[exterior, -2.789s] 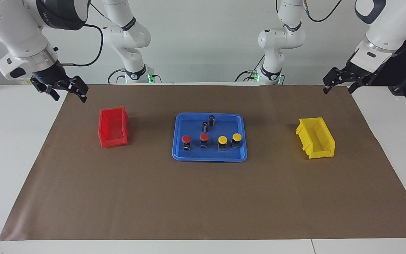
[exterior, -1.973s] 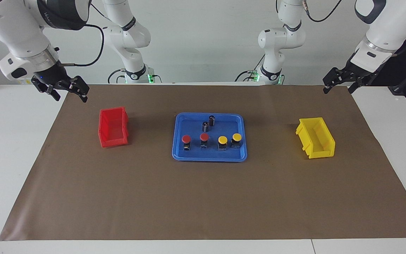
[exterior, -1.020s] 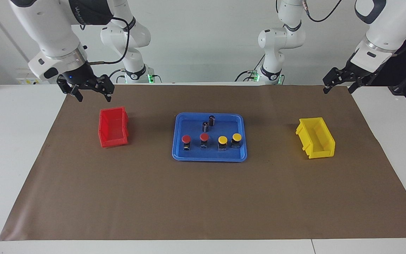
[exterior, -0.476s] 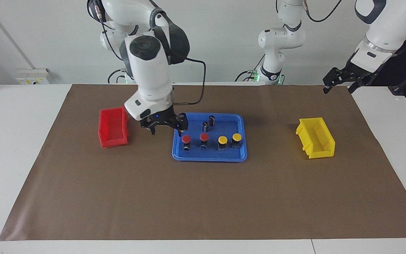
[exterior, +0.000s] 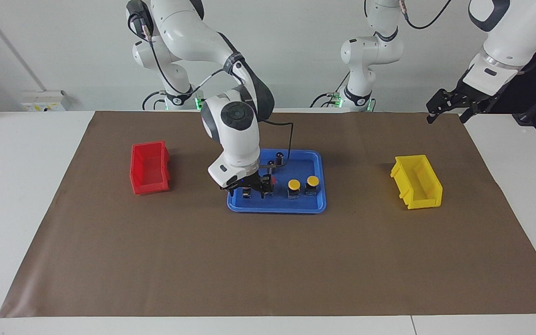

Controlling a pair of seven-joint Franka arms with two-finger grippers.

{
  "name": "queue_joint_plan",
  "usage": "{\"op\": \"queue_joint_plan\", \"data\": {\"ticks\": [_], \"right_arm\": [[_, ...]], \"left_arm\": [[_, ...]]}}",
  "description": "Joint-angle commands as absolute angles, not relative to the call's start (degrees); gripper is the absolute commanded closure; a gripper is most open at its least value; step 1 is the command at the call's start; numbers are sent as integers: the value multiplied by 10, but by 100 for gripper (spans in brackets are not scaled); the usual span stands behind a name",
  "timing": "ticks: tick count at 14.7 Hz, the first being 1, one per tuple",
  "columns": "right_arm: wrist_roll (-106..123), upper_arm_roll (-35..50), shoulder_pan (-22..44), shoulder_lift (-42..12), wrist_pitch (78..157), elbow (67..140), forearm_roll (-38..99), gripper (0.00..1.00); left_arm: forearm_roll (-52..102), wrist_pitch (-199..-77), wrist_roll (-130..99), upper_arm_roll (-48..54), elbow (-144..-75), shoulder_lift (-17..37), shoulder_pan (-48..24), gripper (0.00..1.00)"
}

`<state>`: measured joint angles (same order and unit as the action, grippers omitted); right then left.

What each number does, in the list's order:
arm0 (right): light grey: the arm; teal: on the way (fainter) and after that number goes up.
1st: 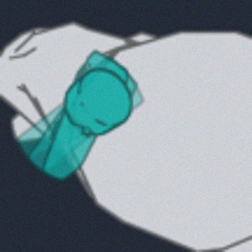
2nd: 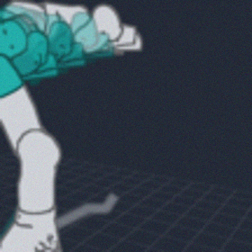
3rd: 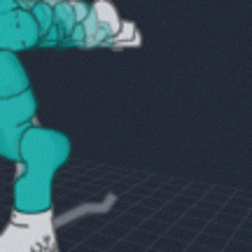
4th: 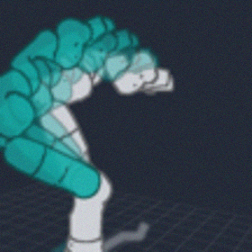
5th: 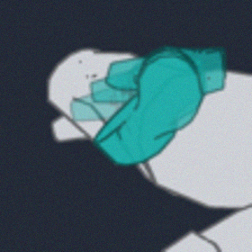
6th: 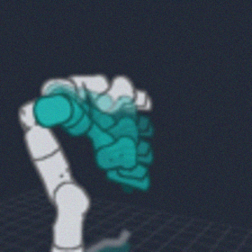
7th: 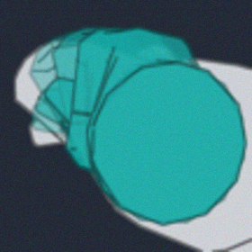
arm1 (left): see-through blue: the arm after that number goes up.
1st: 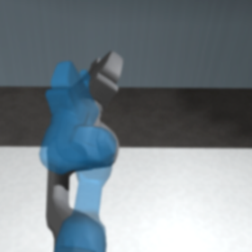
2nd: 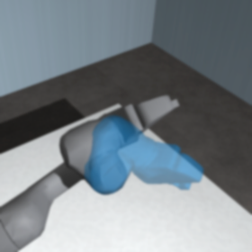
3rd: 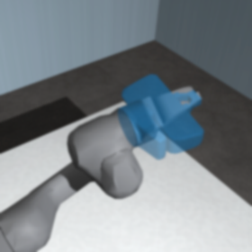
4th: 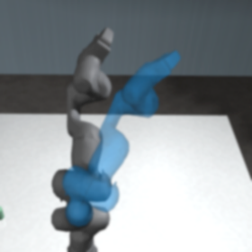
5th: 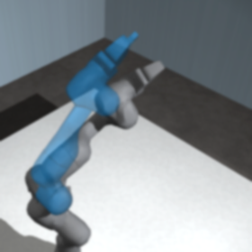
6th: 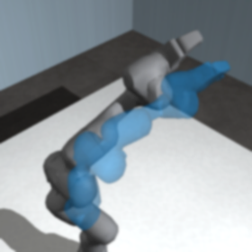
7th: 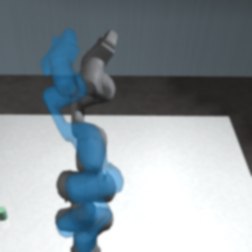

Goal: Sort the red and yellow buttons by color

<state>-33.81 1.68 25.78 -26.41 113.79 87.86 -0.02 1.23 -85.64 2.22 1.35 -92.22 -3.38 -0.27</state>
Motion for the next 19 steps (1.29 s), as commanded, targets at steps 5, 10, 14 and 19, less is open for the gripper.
{"op": "queue_joint_plan", "data": {"ticks": [5,10,14,19], "right_arm": [[-338,19,260,-206,1202,999,11,5],[-335,24,260,-193,1245,1048,11,9],[-335,33,259,-185,1263,1076,11,13],[-328,40,259,-181,1265,1088,11,21]], "left_arm": [[14,-852,27,11,-938,-62,4,0],[12,-874,27,13,-968,-77,3,0],[11,-881,27,13,-976,-79,5,0],[11,-916,-1,18,-998,-75,-21,0]]}}
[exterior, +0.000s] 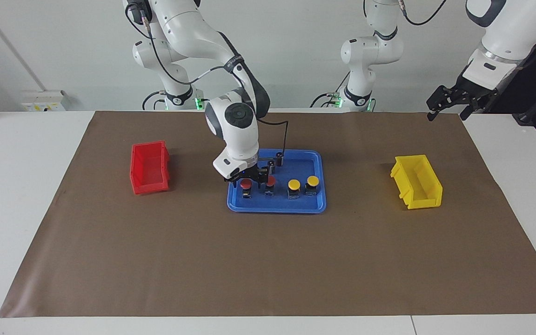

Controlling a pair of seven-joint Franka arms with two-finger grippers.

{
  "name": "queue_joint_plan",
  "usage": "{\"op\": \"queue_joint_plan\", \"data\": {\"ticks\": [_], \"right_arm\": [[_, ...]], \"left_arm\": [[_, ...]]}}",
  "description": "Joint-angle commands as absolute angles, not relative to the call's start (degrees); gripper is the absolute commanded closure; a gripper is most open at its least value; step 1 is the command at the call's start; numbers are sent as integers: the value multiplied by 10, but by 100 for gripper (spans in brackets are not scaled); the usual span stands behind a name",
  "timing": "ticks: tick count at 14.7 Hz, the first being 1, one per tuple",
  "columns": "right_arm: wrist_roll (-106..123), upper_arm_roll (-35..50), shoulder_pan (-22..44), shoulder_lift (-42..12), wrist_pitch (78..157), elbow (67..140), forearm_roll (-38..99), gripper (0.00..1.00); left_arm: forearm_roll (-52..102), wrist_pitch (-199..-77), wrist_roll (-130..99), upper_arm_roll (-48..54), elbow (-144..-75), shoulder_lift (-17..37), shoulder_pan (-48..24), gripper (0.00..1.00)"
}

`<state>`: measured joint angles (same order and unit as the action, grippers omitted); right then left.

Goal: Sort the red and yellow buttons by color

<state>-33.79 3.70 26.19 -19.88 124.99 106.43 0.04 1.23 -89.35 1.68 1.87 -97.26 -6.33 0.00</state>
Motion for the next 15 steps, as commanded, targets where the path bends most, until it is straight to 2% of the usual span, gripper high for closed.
{"op": "queue_joint_plan", "data": {"ticks": [1,4,9,11,12,13,15], "right_arm": [[-328,40,259,-181,1266,1088,11,23],[-329,40,259,-182,1288,1088,11,24],[-313,40,258,-182,1295,1090,11,26],[-308,39,256,-182,1295,1090,11,39],[-308,40,254,-182,1294,1090,11,56],[-313,40,253,-182,1293,1090,11,78],[-309,40,253,-181,1286,1089,12,87]], "left_arm": [[11,-925,-12,19,-1000,-69,-28,0],[13,-984,-67,20,-1031,-66,-61,1],[13,-1061,-180,21,-1057,-29,-141,4],[14,-1115,-232,21,-1084,-12,-178,4],[14,-1127,-251,21,-1085,2,-195,4],[14,-1134,-257,21,-1085,12,-200,4],[14,-1148,-265,21,-1085,22,-208,4]]}}
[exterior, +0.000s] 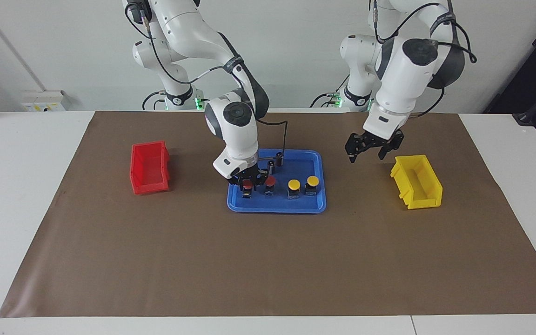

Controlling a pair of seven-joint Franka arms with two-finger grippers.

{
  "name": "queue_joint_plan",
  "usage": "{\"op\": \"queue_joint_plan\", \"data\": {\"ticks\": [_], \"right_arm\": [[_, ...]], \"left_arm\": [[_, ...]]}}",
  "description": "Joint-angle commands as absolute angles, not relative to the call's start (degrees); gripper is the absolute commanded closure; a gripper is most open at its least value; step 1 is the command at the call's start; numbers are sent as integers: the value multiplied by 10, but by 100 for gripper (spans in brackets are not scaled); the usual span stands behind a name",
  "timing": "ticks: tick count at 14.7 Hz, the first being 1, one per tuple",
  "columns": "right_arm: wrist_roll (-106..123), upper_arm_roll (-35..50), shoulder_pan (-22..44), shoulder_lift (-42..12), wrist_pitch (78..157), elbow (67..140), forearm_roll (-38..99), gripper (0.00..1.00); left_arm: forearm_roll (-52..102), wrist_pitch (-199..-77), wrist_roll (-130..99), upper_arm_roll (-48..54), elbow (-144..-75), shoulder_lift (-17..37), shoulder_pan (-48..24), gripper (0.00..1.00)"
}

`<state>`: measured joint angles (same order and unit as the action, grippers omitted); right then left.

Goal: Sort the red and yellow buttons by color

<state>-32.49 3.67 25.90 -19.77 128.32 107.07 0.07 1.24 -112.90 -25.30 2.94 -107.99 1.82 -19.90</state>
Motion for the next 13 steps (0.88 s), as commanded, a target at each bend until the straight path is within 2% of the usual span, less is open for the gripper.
{"op": "queue_joint_plan", "data": {"ticks": [1,3,7,9,12,13], "right_arm": [[-309,40,246,-178,1281,1085,11,88],[-301,40,223,-148,1247,1080,13,88],[-198,39,152,-37,1140,1101,17,88],[-118,39,102,25,1123,1148,21,88],[46,33,19,144,1119,1270,40,88],[99,33,-15,162,1120,1298,53,88]], "left_arm": [[14,-1154,-272,21,-1085,29,-210,4],[14,-1177,-295,21,-1085,47,-230,4],[14,-1214,-339,21,-1099,62,-261,6],[14,-1257,-362,21,-1127,70,-281,7],[14,-1292,-366,21,-1141,94,-289,9],[14,-1295,-366,21,-1143,94,-289,10]]}}
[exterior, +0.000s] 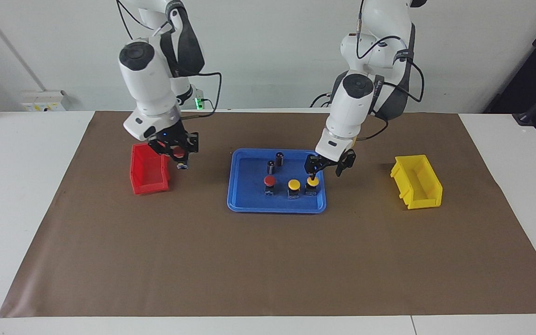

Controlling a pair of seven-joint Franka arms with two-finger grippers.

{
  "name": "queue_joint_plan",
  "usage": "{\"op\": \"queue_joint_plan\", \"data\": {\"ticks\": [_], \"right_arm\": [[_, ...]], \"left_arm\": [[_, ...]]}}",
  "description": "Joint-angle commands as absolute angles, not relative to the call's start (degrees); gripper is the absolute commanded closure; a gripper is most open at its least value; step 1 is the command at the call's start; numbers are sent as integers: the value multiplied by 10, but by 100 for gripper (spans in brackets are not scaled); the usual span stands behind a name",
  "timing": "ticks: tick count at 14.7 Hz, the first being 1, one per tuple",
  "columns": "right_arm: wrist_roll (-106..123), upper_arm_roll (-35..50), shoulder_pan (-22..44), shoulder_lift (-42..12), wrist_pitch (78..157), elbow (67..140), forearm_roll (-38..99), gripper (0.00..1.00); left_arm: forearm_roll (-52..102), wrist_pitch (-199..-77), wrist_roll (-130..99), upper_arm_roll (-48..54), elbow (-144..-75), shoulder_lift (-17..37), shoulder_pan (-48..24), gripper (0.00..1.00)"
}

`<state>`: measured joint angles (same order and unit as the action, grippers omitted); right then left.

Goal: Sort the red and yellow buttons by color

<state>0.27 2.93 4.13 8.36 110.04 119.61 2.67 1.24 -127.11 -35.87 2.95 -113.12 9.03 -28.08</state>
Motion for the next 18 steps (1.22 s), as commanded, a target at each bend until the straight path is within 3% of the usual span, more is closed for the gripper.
{"op": "queue_joint_plan", "data": {"ticks": [1,5,10,18], "right_arm": [[137,33,-45,175,1129,1325,62,88],[199,32,-96,191,1165,1385,62,88],[223,33,-93,173,1259,1451,62,88],[244,33,-99,148,1334,1487,62,87]], "left_arm": [[14,-1295,-366,21,-1146,94,-290,12],[14,-1296,-367,21,-1152,93,-294,16],[14,-1317,-387,21,-1163,102,-309,19],[13,-1321,-389,21,-1179,97,-310,32]]}}
